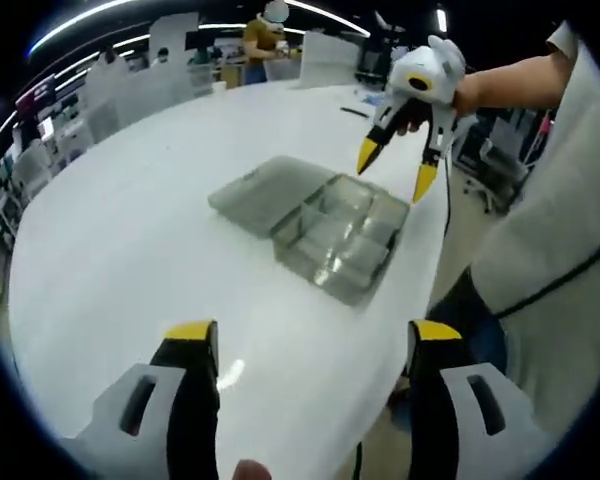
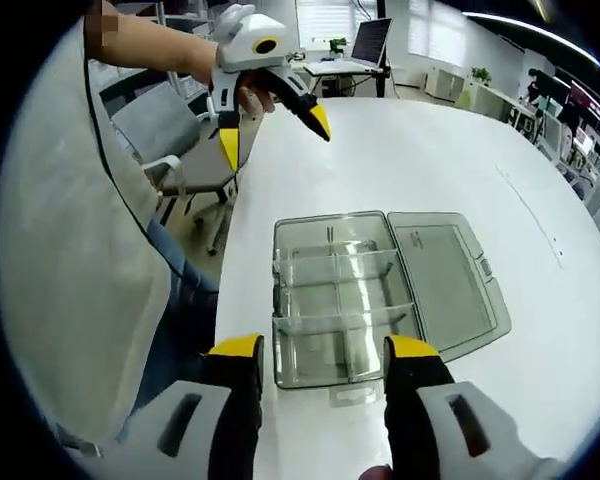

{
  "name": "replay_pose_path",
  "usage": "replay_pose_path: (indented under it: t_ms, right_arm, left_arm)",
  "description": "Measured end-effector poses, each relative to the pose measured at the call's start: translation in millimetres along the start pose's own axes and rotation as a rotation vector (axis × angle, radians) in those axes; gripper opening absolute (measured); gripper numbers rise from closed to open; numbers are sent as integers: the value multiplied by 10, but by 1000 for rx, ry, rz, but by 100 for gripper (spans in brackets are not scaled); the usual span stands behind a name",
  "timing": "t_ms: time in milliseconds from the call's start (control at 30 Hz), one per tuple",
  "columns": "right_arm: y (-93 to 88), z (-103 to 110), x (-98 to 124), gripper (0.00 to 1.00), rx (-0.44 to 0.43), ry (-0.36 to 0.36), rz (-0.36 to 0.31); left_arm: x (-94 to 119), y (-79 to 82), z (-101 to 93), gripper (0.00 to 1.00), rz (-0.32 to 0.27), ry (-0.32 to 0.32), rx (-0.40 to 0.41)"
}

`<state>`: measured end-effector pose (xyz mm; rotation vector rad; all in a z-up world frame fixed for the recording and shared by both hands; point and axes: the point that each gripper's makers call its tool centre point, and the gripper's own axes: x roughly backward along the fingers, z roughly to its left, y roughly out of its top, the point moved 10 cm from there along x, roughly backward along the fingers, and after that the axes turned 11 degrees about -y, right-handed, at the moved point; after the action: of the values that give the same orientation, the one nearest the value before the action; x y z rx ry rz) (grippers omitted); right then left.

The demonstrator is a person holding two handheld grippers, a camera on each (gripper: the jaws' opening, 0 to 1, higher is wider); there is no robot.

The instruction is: Insert the divider into the dual guide fixture by aligning both edges with the guide slots and pushing it downward to the bottom, including one-sided entry, uneven engagement, binding, and posture correction.

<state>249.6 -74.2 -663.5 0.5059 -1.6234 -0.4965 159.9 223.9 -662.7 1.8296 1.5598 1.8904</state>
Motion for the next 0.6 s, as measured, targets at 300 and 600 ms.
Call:
replay_pose_path:
  t_ms: [300,600]
  right_arm:
    - [-58,91,71,49,-30,-2,-27]
    - [-89,182,130,50,-71,-1,-58]
  left_arm:
    - [2,-97,137,69,93,2,-53]
    - [-1,-147,235,65,161,-9,-90]
